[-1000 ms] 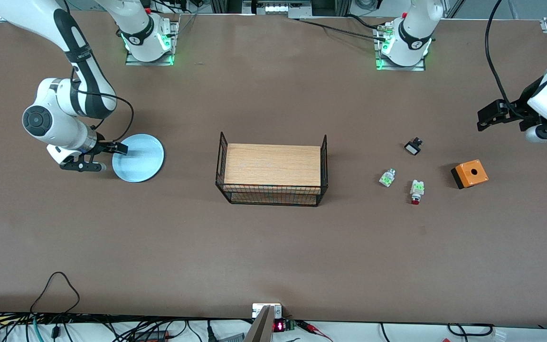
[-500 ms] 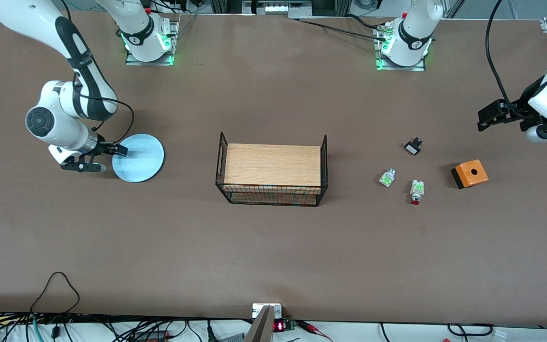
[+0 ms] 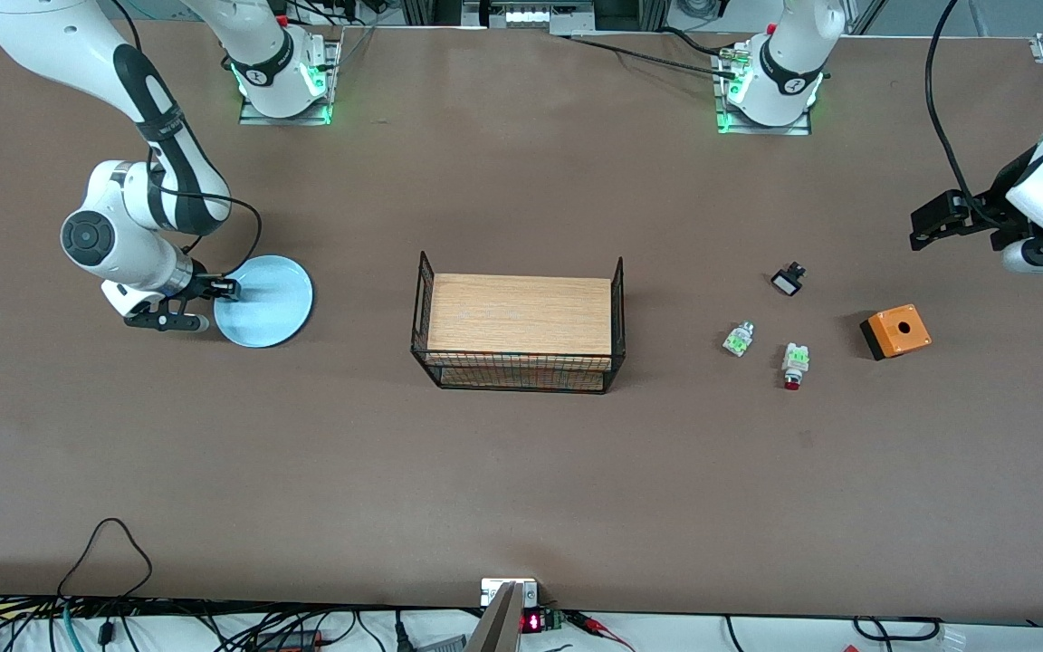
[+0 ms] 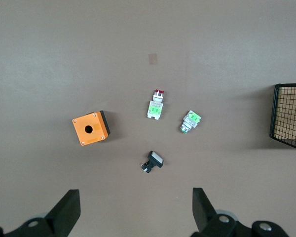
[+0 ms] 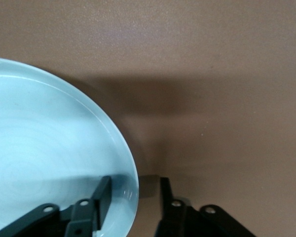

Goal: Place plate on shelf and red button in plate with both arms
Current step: 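Close the right gripper on the plate rim, then lift the plate with the right gripper and carry it over the basket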

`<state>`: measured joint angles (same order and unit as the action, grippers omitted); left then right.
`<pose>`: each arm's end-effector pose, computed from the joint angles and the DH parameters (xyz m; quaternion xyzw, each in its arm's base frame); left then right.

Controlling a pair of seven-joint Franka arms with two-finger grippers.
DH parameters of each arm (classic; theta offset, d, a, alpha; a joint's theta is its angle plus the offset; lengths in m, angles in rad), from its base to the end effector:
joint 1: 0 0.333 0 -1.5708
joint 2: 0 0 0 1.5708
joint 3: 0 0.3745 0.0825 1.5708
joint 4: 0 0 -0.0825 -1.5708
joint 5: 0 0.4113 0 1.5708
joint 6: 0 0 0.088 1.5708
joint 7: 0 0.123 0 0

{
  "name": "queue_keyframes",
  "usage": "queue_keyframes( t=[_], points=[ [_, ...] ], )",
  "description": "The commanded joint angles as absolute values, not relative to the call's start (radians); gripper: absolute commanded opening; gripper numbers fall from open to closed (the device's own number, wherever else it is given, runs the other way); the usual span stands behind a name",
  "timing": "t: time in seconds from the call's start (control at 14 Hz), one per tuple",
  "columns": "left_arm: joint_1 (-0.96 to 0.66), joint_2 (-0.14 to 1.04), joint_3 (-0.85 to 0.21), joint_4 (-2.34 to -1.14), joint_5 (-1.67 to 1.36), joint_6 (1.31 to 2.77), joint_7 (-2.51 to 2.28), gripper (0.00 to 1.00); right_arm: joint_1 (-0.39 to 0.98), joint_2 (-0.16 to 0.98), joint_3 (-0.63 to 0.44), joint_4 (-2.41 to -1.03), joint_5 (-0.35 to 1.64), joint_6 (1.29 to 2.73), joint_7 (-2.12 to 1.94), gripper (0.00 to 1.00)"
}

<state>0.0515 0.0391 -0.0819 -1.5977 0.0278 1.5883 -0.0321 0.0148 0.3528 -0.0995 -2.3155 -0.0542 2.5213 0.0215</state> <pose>0.5947 -0.0137 0.6322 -0.9996 -0.0003 0.0238 0.0130 0.5350 -0.0469 0.1938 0.9965 -0.0280 -0.0739 0.0291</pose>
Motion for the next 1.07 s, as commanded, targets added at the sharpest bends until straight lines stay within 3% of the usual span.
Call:
queue_keyframes(
  t=[0.0, 0.36, 1.0],
  points=[
    [0.055, 0.061, -0.087, -1.554, 0.028, 1.559, -0.029, 1.00, 0.003, 0.336, -0.092, -2.324, -0.075, 2.488, 0.018, 0.00],
    [0.057, 0.061, -0.087, -1.552, 0.028, 1.559, -0.029, 1.00, -0.002, 0.334, -0.092, -2.322, -0.075, 2.467, 0.029, 0.00],
    [0.055, 0.061, -0.083, -1.551, 0.028, 1.559, -0.029, 1.00, 0.043, 0.083, -0.087, -2.252, -0.055, 2.187, 0.097, 0.00]
  ],
)
